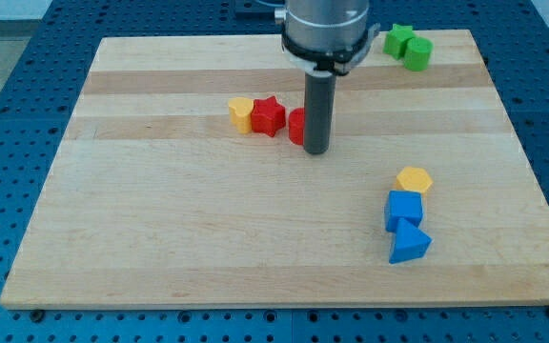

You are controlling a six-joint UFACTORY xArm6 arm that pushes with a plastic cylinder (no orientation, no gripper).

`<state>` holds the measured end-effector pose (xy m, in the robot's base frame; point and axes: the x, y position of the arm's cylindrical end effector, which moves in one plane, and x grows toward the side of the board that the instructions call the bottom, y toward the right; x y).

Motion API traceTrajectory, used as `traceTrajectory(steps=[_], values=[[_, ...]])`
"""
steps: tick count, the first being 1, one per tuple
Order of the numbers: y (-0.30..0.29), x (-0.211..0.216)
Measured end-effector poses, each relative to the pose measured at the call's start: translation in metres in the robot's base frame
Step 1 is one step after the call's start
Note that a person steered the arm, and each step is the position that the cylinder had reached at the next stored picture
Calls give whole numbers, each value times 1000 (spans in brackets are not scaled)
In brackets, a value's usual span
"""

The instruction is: Push the yellow hexagon below the red star

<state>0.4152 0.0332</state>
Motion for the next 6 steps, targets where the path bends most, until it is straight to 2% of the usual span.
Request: traceTrajectory(steps=[1, 2, 3, 4, 5, 6], values=[[-5, -11], [67, -8], [145, 18], [165, 91], [147, 122], [135, 116]])
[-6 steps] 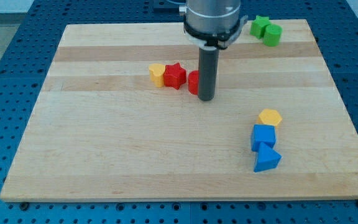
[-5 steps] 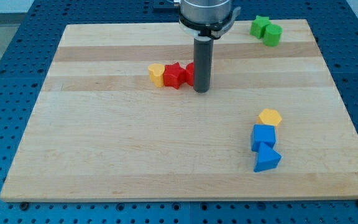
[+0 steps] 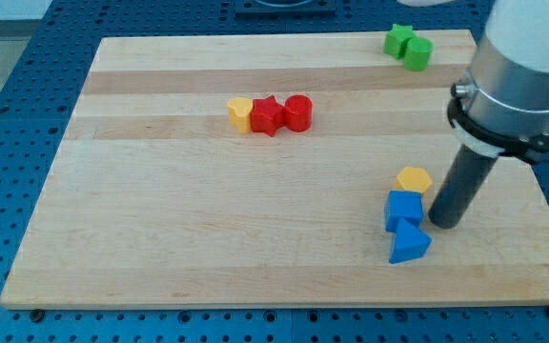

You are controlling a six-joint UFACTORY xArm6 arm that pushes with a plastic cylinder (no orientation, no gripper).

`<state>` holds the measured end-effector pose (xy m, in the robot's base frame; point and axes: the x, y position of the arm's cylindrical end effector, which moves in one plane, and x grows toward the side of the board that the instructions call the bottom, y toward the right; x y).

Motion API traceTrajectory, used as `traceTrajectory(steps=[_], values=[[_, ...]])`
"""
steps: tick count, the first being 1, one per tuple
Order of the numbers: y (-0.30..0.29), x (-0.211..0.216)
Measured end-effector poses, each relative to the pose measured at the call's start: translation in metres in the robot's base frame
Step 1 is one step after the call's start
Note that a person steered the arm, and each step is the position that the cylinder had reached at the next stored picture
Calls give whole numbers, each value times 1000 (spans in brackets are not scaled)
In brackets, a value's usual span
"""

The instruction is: Push the yellow hexagon below the red star

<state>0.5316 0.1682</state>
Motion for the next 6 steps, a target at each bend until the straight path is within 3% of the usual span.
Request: traceTrajectory(steps=[1, 4, 5, 6], values=[[-6, -24], [-123, -67], [-133, -56], [-104, -51]])
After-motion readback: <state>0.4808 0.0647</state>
